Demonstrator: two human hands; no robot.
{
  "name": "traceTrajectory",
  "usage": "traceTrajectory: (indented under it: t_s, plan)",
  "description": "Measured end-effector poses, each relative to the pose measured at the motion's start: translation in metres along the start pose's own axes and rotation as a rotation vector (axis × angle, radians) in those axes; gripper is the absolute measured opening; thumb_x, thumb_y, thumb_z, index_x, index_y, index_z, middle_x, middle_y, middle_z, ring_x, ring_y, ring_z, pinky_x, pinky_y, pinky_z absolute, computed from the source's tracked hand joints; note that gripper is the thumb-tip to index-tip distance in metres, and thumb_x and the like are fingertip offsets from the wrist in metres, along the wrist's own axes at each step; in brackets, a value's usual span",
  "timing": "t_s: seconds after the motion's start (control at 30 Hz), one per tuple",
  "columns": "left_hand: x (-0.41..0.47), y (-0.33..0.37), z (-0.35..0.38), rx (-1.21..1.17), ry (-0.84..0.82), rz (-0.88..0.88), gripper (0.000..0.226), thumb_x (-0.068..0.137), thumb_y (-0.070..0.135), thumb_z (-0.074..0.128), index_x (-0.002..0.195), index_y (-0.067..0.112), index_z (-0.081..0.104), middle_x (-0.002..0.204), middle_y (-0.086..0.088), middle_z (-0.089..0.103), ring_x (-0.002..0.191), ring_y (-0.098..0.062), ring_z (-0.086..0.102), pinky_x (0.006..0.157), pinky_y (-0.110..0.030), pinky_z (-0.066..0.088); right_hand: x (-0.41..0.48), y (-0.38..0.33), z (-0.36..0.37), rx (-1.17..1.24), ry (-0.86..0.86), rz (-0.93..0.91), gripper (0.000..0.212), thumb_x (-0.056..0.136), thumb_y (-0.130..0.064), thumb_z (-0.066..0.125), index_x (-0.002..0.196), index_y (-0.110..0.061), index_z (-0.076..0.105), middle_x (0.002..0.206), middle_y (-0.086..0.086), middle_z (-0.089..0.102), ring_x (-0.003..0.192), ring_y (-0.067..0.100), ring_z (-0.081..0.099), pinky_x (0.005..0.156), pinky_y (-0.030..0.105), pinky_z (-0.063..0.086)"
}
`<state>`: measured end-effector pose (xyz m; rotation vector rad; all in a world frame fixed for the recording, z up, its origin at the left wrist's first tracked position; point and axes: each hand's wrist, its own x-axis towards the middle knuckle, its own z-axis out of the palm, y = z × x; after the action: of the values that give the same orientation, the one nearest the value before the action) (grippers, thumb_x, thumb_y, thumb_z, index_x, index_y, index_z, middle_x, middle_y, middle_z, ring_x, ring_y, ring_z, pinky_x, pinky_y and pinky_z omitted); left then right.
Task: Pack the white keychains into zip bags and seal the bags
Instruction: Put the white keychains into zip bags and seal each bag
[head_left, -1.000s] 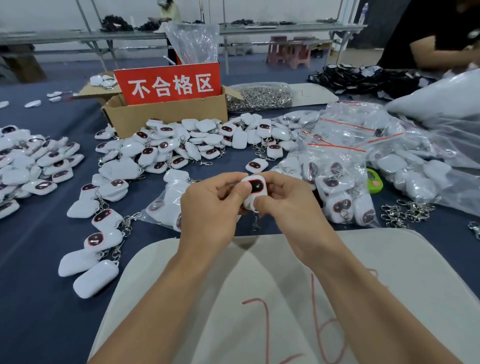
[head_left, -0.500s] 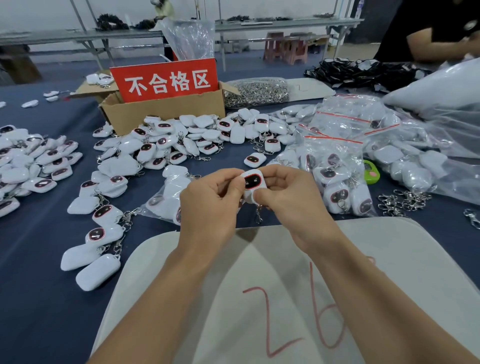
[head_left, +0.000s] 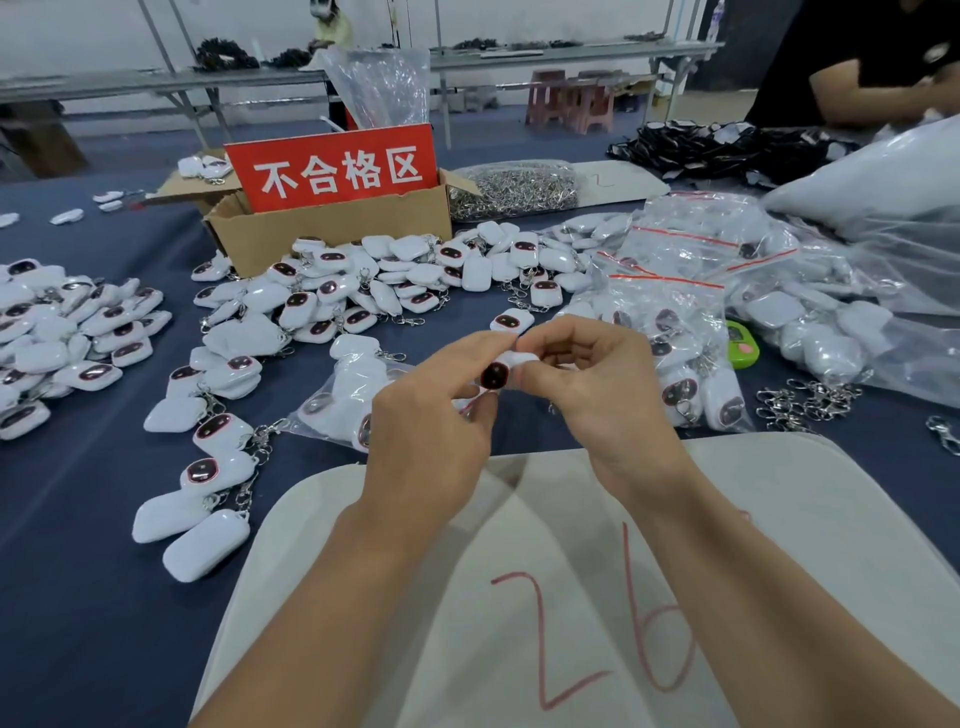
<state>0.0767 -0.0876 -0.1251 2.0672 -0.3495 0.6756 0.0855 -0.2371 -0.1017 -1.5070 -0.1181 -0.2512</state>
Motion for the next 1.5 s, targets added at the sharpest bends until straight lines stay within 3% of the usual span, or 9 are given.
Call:
traceTrajectory:
  t_s: [0.27,0.47,0.53,0.73,0.9,1.03,1.23,1.37,1.5]
  plan:
    - [0.0,-0.004,0.003,-0.04,-0.028,0.09,0.059,0.085,0.0,0.074,0.135,0.03,0.066,0.137,0.014,0.064,0.127,-0.003,0.058,0.098,-0.041,0.056,0.004,0.001,-0.003,0.224,-0.014,0.149,0.02,0.086,0.004,0.075,0.086,-0.015,0.082,0.087,0.014,0.077,0.078,0.024,0.064,0.07,0.03,0.049]
    - [-0.001,0.0,0.002,0.01,0.0,0.057,0.059,0.081,0.0,0.079,0.131,0.03,0.069,0.132,0.016,0.066,0.116,0.001,0.06,0.105,-0.013,0.041,0.004,0.004,-0.006,0.226,-0.032,0.152,0.016,0.073,-0.012,0.081,0.087,-0.018,0.084,0.092,0.021,0.077,0.081,0.026,0.059,0.068,0.031,0.047]
    - [0.0,0.001,0.002,0.08,0.027,0.099,0.053,0.08,0.004,0.078,0.128,0.025,0.07,0.128,0.015,0.069,0.119,0.002,0.058,0.115,-0.018,0.032,0.004,0.005,-0.007,0.211,-0.038,0.145,0.02,0.072,-0.015,0.081,0.091,-0.016,0.083,0.095,0.024,0.076,0.082,0.028,0.06,0.073,0.036,0.046]
    - [0.002,0.003,0.0,0.187,0.023,0.118,0.038,0.088,0.017,0.074,0.126,0.021,0.07,0.116,0.01,0.073,0.107,-0.005,0.063,0.125,-0.029,0.019,0.004,0.004,-0.005,-0.096,-0.036,-0.068,0.042,0.078,0.011,0.065,0.096,-0.023,0.082,0.095,-0.005,0.081,0.09,0.017,0.075,0.075,0.027,0.059]
    - [-0.001,0.008,-0.002,0.215,0.084,0.074,0.031,0.104,0.039,0.051,0.107,0.02,0.075,0.08,0.006,0.073,0.098,-0.009,0.047,0.101,-0.02,0.031,0.001,0.005,-0.003,-0.125,-0.084,-0.113,0.028,0.079,0.001,0.072,0.093,-0.021,0.083,0.094,-0.003,0.08,0.093,0.012,0.076,0.081,0.025,0.06]
    - [-0.001,0.007,-0.002,0.117,0.067,0.005,0.026,0.103,0.043,0.053,0.106,0.026,0.072,0.09,0.016,0.069,0.097,-0.009,0.057,0.084,-0.02,0.042,0.001,0.001,-0.004,0.037,-0.162,-0.022,0.02,0.085,0.002,0.076,0.09,-0.016,0.084,0.087,0.008,0.08,0.083,0.025,0.075,0.079,0.031,0.061]
    - [-0.001,0.004,0.004,0.084,-0.007,0.156,0.06,0.085,-0.006,0.071,0.135,0.027,0.065,0.137,0.017,0.058,0.127,0.004,0.05,0.107,-0.009,0.033,0.005,0.0,-0.009,0.165,-0.033,0.211,0.013,0.091,0.0,0.068,0.081,0.001,0.076,0.076,0.012,0.067,0.068,0.018,0.056,0.065,0.025,0.05]
    - [0.003,0.003,0.007,0.063,0.002,0.124,0.041,0.089,0.01,0.068,0.126,0.031,0.07,0.126,0.033,0.053,0.12,0.008,0.051,0.102,-0.006,0.033,0.005,-0.001,-0.006,0.135,-0.065,0.29,0.028,0.096,-0.012,0.064,0.073,-0.009,0.08,0.069,0.008,0.069,0.058,0.016,0.055,0.056,0.024,0.046]
    - [0.006,0.003,0.006,0.029,-0.042,0.082,0.021,0.099,0.027,0.061,0.117,0.03,0.071,0.111,0.021,0.064,0.108,-0.002,0.058,0.09,-0.01,0.038,0.006,0.001,-0.002,-0.007,-0.012,0.348,0.053,0.101,-0.037,0.06,0.052,-0.018,0.066,0.059,0.007,0.064,0.048,0.014,0.052,0.046,0.02,0.04]
